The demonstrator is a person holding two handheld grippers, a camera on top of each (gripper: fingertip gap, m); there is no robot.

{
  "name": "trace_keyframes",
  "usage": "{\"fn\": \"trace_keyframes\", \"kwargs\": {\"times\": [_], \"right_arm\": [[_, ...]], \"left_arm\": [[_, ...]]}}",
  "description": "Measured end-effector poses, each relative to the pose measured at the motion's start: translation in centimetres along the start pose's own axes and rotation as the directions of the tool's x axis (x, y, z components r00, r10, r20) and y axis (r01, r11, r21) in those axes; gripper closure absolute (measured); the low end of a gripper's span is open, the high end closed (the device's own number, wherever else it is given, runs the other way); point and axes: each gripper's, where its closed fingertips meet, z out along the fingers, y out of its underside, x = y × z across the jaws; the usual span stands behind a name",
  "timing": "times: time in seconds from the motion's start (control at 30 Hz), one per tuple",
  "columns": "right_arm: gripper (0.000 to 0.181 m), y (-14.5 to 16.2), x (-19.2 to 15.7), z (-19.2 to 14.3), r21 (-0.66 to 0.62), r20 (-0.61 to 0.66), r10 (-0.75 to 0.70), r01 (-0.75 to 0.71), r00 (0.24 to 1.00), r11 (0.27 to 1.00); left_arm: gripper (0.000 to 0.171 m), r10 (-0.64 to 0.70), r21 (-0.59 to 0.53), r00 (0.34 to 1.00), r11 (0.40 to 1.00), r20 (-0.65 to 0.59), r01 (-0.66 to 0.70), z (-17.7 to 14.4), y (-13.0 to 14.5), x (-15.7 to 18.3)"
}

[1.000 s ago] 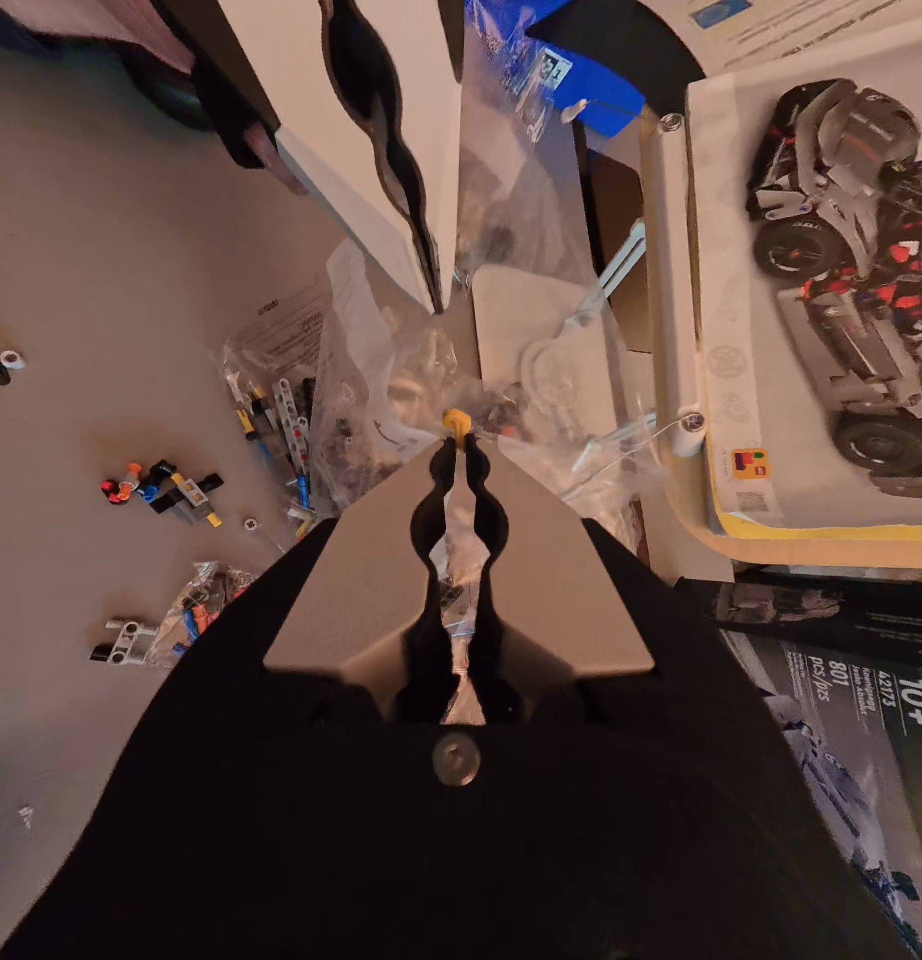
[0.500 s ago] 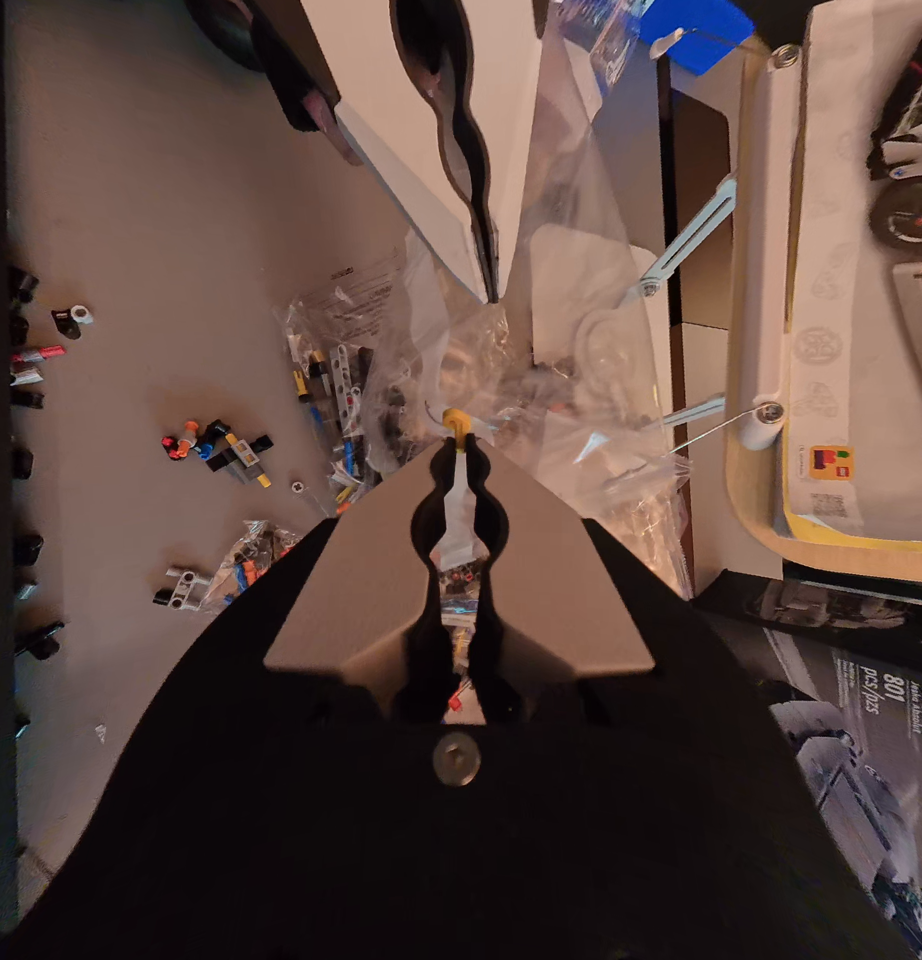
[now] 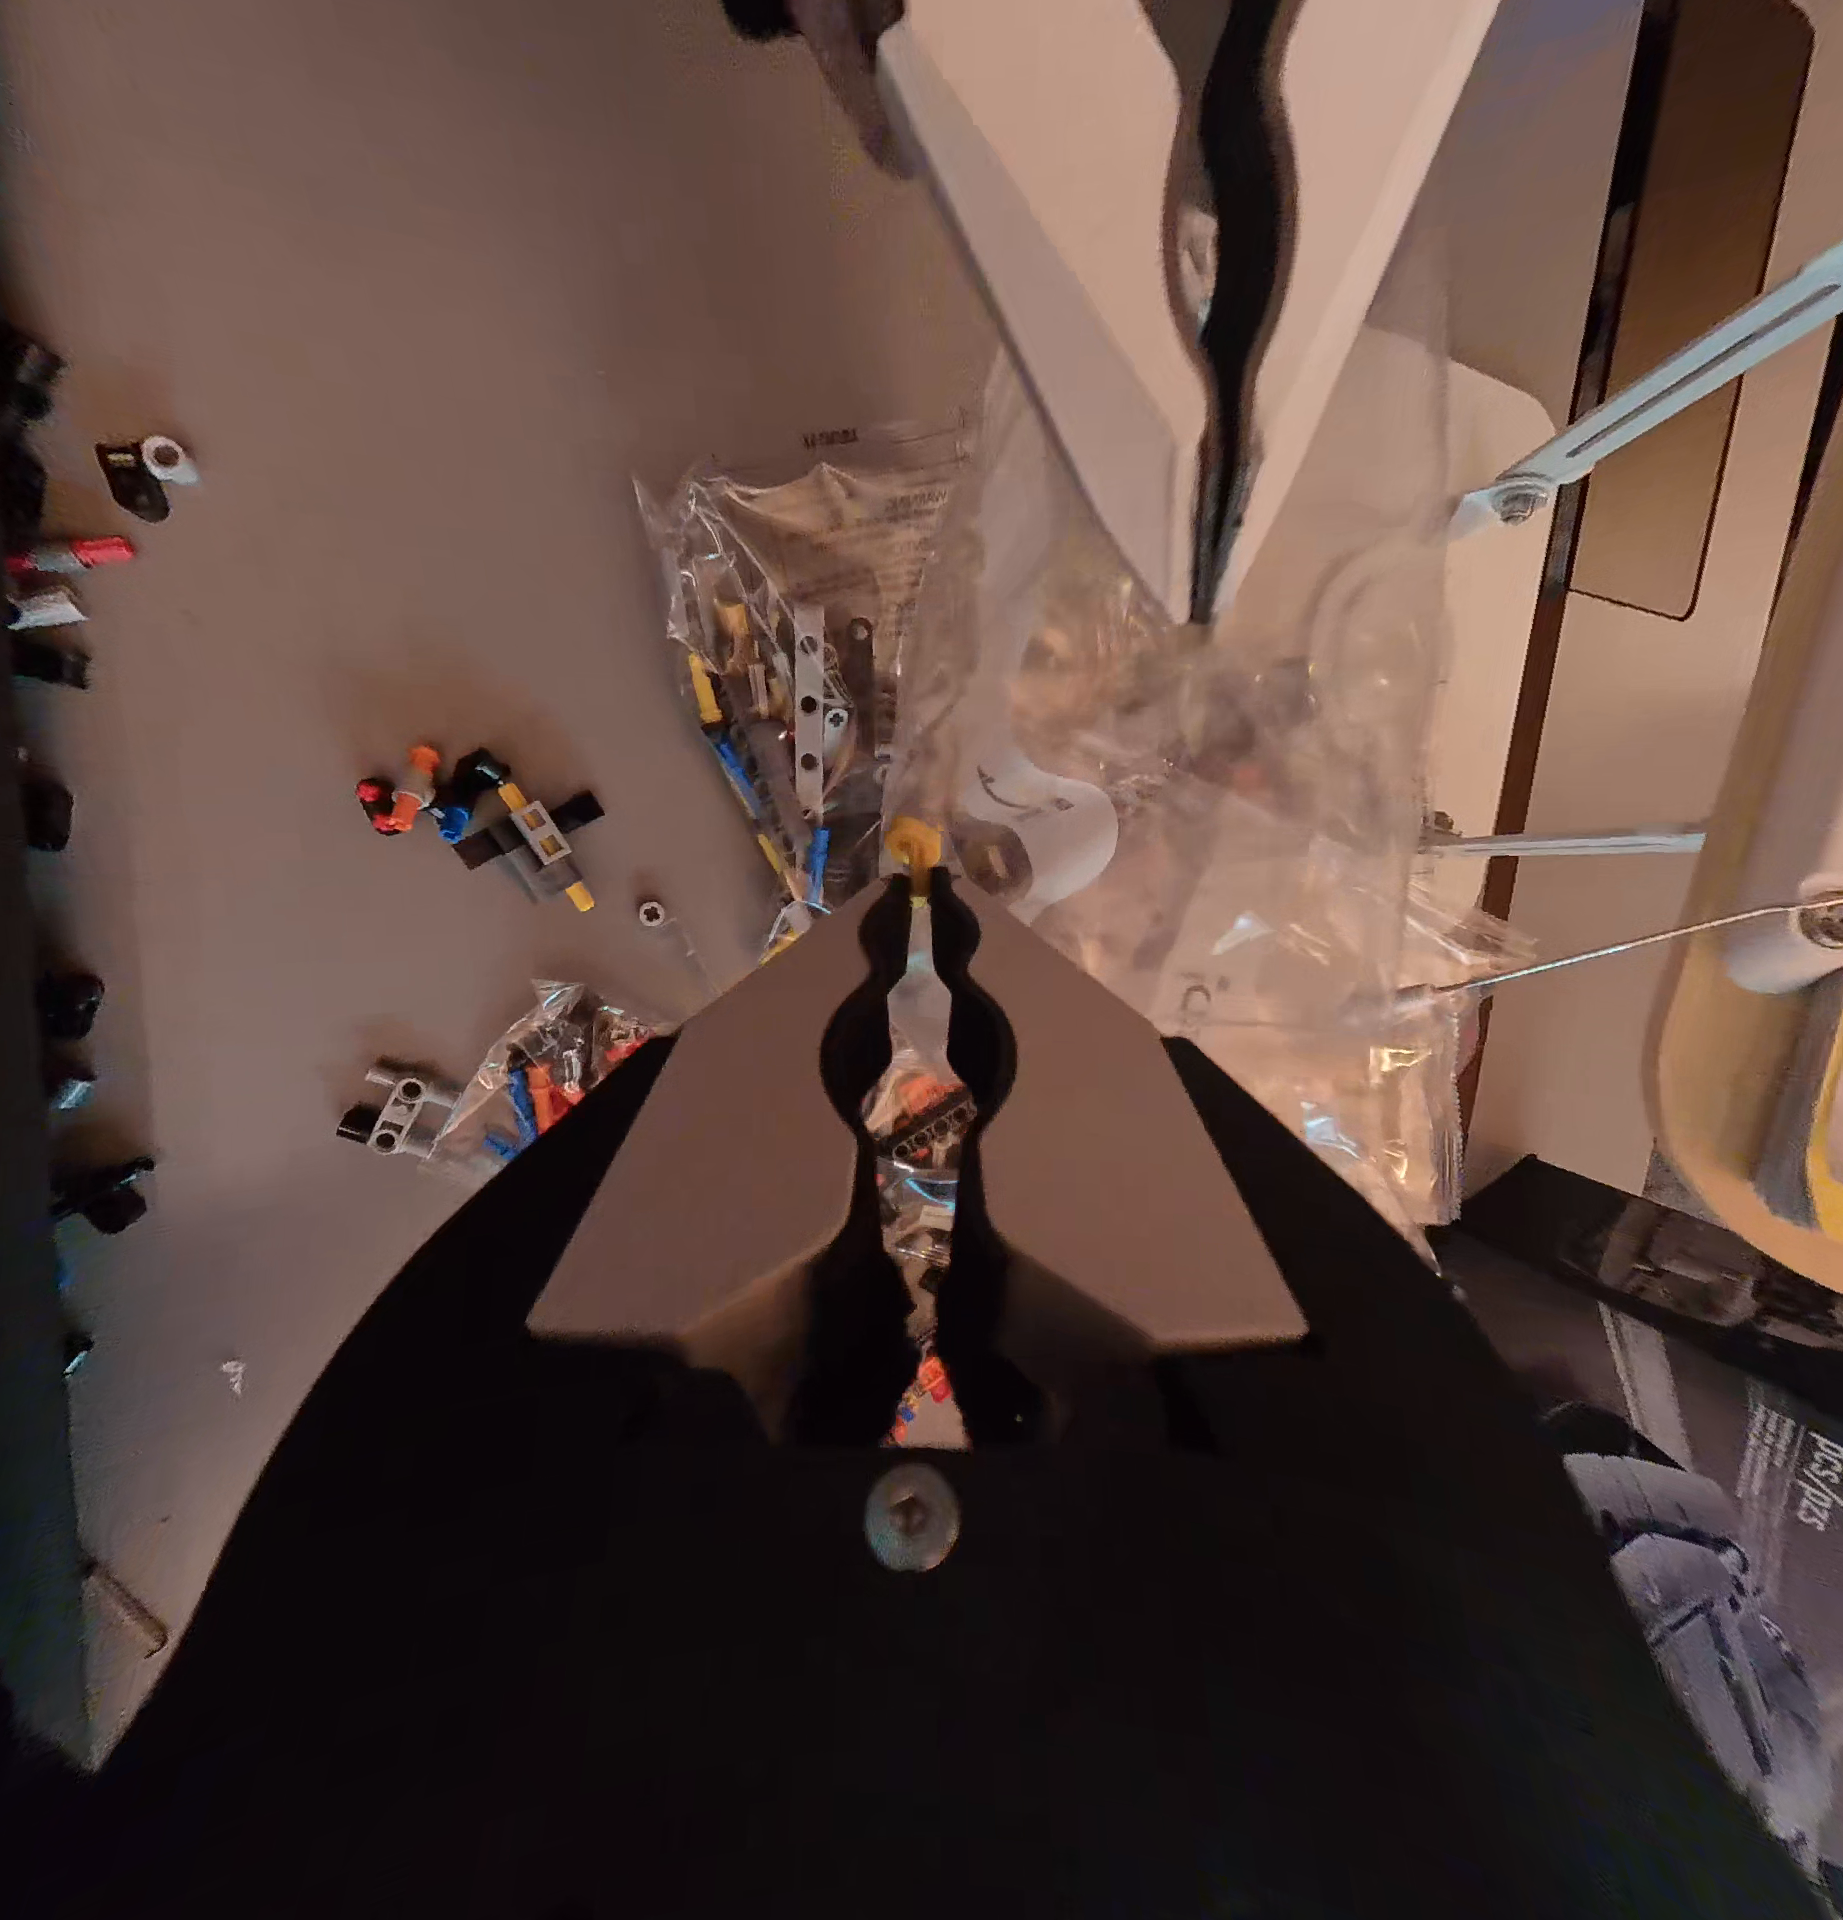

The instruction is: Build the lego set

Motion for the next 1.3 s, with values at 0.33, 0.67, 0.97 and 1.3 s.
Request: {"fn": "trace_keyframes", "kwargs": {"times": [0.33, 0.67, 0.97, 1.3], "right_arm": [[0.181, -0.2, -1.0, -0.8, 0.067, 0.078, 0.016, -0.021, 0.997, 0.998], [0.181, 0.6, -1.8, 0.1, 0.025, 0.132, 0.028, -0.032, 0.991, 0.999], [0.181, 0.7, -2.5, 0.3, 0.009, 0.16, 0.019, -0.02, 0.987, 1.0], [0.18, -2.9, 0.2, -2.7, 0.204, -0.025, -0.004, 0.009, 1.0, 0.979]], "left_arm": [[0.16, -0.116, -0.118, 0.993, 0.987, -0.025, 0.112, 0.9, 3.0, -0.5], [0.158, -0.153, -0.192, 0.983, 0.972, -0.099, 0.132, 1.8, 4.5, 1.0], [0.166, -0.227, -0.2, 0.964, 0.96, -0.138, 0.197, 2.2, 4.8, 1.5], [0.171, -0.195, -0.225, 0.971, 0.961, -0.136, 0.162, 2.7, 5.1, 2.0]]}}
